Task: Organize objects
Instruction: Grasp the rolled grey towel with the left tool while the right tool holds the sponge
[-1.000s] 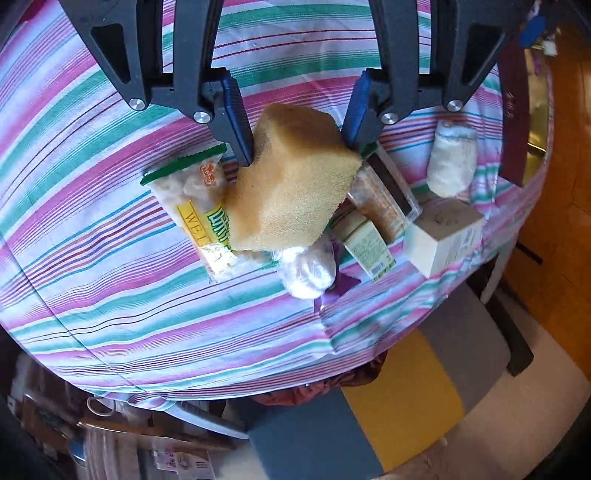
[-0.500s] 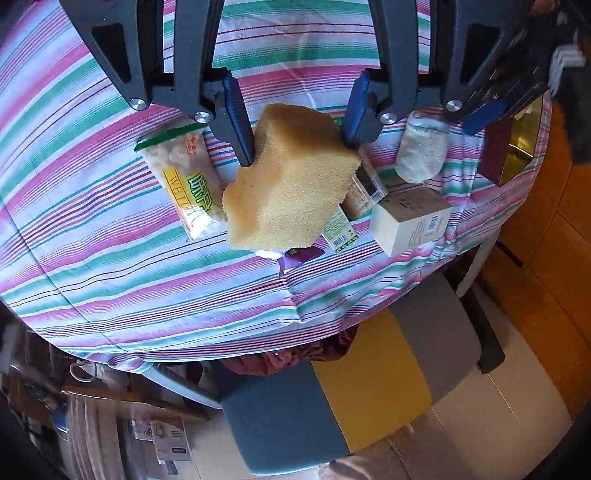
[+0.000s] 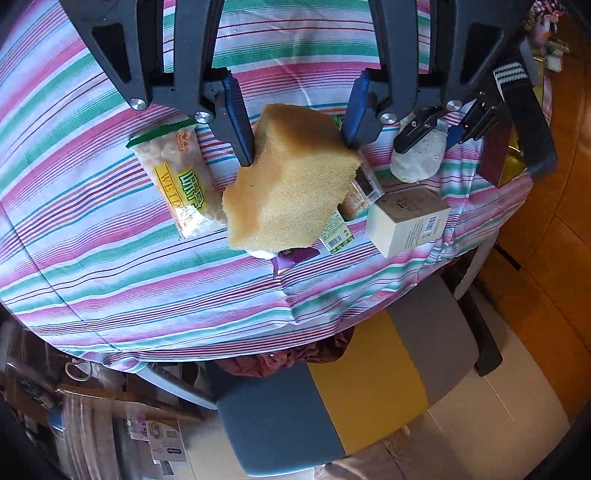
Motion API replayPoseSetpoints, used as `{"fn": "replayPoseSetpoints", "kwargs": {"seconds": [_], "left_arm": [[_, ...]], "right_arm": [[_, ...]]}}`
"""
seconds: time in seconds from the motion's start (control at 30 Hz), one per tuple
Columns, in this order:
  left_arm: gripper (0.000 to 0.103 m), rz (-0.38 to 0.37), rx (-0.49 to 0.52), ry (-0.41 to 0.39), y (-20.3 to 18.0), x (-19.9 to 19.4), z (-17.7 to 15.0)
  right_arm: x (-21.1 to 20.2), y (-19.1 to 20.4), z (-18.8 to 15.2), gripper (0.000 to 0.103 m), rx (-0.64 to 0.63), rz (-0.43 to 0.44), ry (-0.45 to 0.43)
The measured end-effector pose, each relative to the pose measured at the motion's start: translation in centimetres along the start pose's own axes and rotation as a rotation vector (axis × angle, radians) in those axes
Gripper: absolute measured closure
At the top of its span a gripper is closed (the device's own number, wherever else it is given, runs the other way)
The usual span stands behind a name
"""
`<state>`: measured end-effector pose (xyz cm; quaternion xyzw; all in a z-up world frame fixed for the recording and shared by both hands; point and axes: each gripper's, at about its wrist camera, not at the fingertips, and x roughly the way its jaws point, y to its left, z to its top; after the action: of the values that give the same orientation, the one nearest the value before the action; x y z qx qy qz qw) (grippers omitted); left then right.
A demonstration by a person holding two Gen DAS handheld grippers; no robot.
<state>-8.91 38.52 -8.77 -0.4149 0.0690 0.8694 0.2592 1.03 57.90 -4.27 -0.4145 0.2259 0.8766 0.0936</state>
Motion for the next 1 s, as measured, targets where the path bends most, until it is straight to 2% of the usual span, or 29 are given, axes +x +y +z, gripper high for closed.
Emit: {"fn": "replayPoseSetpoints", "kwargs": {"seconds": [0.23, 0.4, 0.63, 0.83, 1.0], "left_arm": [[0.051, -0.065, -0.046, 0.006, 1.1, -0.1, -0.7], [0.053, -0.060, -0.049, -0.011, 1.3, -0.9, -1.4], [0.054, -0.019, -0.064, -0.058, 1.9, -3.4, -3.7], [0.054, -0.021, -0.070, -0.071, 2.3, -5.8, -5.6], [0.054, -0.062, -0.055, -0.065, 2.0, -8.2, -7.6]], "right_arm": [[0.1, 0.5, -0.1, 0.056, -0.021, 0.008, -0.004], [0.0, 1.3, -0.3, 0.056, -0.052, 0.030, -0.025], [0.4, 1.7, -0.5, 0.056, -0.063, 0.069, -0.004], [1.0, 2.3, -0.8, 0.056, -0.086, 0.097, 0.020], [1.3, 3.3, -1.3, 0.056, -0.130, 0.096, 0.027]]}}
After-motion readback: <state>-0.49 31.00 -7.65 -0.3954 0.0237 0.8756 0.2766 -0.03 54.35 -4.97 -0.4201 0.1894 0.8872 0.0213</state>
